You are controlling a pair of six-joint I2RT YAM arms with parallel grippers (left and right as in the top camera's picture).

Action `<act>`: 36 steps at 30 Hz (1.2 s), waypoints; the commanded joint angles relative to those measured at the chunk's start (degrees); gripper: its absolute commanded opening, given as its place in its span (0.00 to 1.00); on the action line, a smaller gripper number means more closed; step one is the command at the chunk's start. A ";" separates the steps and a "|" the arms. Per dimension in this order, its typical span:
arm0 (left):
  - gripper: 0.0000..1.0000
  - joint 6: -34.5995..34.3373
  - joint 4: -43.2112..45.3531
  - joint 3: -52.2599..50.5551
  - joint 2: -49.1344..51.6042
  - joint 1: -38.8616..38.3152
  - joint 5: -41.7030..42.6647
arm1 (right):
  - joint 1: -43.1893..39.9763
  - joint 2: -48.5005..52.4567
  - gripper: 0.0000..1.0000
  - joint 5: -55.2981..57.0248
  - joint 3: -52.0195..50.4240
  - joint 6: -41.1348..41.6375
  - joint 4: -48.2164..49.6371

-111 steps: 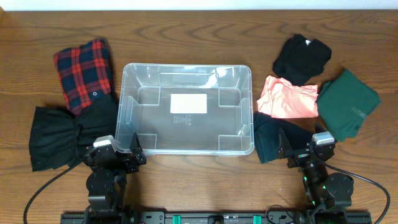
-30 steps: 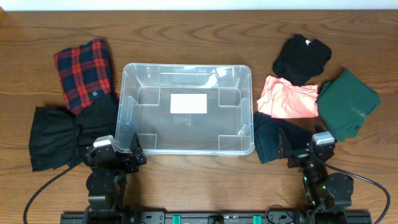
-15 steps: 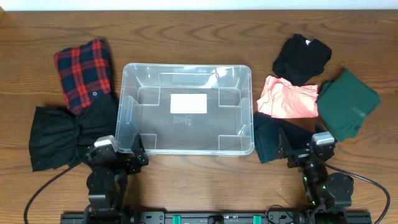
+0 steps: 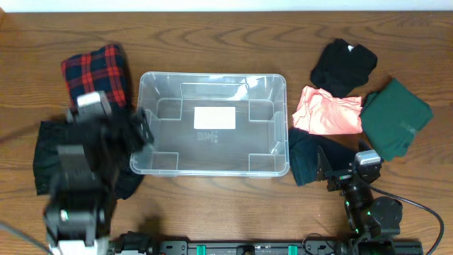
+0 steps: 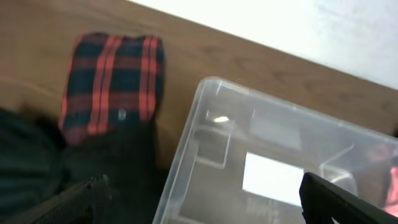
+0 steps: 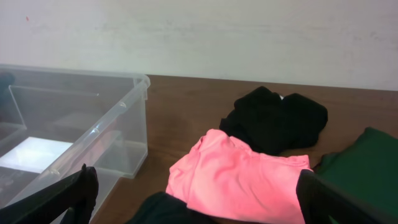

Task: Pack container
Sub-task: 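Reach the left gripper down and grasp the black garment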

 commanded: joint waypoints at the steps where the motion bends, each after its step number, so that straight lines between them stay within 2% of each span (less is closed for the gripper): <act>1: 0.98 5.31 -2.16 8.61 6.14 -0.15 -0.79 | 0.15 -0.33 0.99 0.39 -0.15 0.74 -0.09; 2: 0.98 7.39 -2.60 10.49 7.69 0.02 -0.87 | 0.15 -0.33 0.99 0.39 -0.15 0.74 -0.09; 5: 0.98 6.67 -4.79 13.99 11.43 3.10 -0.87 | 0.15 -0.33 0.99 0.39 -0.15 0.74 -0.09; 11: 0.98 -8.02 -14.51 15.80 18.99 19.71 -0.37 | 0.15 -0.33 0.99 0.39 -0.15 0.74 -0.09; 17: 0.98 -10.27 -20.26 15.72 25.18 37.77 11.28 | 0.15 -0.31 0.99 0.39 -0.15 0.74 -0.09; 20: 0.98 -10.54 -22.32 15.26 27.91 44.13 14.86 | 0.15 -0.28 0.99 0.39 -0.15 0.74 -0.09; 23: 0.98 -9.68 -24.06 14.51 30.80 47.63 15.82 | 0.15 -0.17 0.99 0.39 -0.15 0.74 -0.11; 27: 0.98 -6.75 -21.84 14.23 35.10 49.66 12.90 | 0.15 -0.17 0.99 0.39 -0.15 0.74 -0.09; 36: 0.98 0.42 -18.86 14.19 43.52 51.43 12.63 | 0.15 -0.17 0.99 0.39 -0.15 0.74 -0.09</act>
